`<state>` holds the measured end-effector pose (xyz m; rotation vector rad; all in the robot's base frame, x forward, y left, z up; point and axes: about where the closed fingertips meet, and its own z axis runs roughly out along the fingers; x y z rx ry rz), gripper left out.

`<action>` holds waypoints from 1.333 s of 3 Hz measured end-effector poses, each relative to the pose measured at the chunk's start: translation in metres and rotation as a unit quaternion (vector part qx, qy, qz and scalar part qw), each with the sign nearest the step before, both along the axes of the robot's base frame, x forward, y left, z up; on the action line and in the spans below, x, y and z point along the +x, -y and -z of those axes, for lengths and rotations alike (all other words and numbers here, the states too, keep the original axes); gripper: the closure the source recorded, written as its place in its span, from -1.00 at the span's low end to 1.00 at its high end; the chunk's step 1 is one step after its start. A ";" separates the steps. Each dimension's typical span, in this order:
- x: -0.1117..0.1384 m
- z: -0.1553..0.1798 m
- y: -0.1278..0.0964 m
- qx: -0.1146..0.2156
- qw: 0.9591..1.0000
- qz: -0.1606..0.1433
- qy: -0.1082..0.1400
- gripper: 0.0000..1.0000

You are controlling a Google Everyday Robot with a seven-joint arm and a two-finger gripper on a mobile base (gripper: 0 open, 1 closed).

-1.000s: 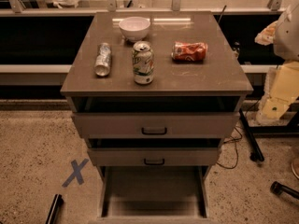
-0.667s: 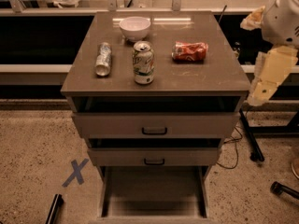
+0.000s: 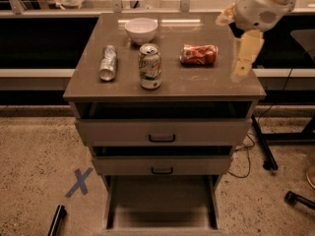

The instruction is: Place coke can into bottom drawer

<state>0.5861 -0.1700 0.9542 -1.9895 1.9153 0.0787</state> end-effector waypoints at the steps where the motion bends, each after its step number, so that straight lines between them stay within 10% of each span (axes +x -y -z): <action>1: 0.055 0.023 -0.018 0.011 1.000 -0.013 -0.017 -1.00; 2: 0.112 0.026 -0.017 0.027 1.000 0.007 0.014 -1.00; 4: 0.147 0.048 -0.007 0.039 0.998 0.034 0.022 -1.00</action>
Offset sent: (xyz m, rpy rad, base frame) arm 0.1651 0.0044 0.0110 0.0699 -0.0506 -0.0125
